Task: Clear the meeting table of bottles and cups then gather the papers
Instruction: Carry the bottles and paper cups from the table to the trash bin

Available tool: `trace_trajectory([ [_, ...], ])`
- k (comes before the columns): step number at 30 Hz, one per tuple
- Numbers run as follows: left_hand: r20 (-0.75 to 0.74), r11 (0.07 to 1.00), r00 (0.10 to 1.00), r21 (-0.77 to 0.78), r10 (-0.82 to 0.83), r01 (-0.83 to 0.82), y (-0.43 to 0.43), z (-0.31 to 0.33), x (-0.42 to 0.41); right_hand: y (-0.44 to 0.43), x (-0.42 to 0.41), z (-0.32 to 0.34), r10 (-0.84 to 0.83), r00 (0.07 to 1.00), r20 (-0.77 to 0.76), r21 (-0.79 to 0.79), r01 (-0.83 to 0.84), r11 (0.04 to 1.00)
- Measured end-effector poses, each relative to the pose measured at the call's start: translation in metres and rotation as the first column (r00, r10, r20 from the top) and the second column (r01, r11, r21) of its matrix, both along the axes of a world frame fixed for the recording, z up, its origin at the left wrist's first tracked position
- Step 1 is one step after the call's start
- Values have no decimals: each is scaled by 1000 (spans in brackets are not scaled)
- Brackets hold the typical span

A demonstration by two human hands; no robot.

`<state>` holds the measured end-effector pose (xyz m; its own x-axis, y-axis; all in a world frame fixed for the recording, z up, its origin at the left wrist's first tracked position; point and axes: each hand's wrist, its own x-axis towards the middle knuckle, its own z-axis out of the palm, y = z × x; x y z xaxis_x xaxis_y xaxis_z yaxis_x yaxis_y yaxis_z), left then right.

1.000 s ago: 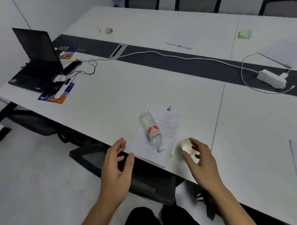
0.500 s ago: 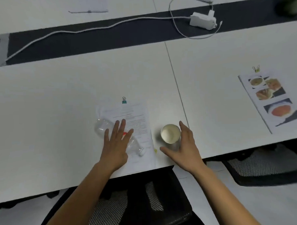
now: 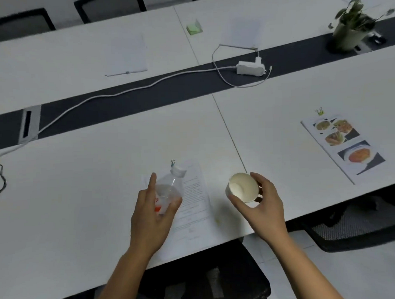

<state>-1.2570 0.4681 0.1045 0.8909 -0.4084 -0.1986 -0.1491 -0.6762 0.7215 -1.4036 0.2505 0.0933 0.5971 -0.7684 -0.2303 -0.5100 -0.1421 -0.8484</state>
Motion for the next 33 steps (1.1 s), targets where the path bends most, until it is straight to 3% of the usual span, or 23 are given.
trace_trajectory([
  [3,-123,960,984,-232,132,-157,7,27,-25,6,-18,32,-31,997,64,25,30,999],
  [5,-161,934,977,-307,136,-181,9,37,-41,15,-37,44,-77,993,94,20,75,997],
  [9,-247,922,968,-363,44,-135,-6,45,-64,35,-88,50,-215,973,84,35,212,977],
  [13,-305,920,937,-391,-171,40,-49,35,-83,52,-160,52,-429,902,46,11,429,903],
  [18,-267,860,877,-441,-399,257,-115,48,-128,65,-246,74,-698,712,79,-25,701,713],
  [24,-157,717,758,-489,-633,497,-188,85,-210,64,-333,91,-840,495,223,-40,865,500],
  [29,-75,639,696,-474,-714,606,-244,88,-295,38,-410,72,-884,383,268,2,917,398],
  [33,-48,625,692,-476,-720,618,-290,89,-373,-5,-481,61,-882,372,289,23,919,394],
])
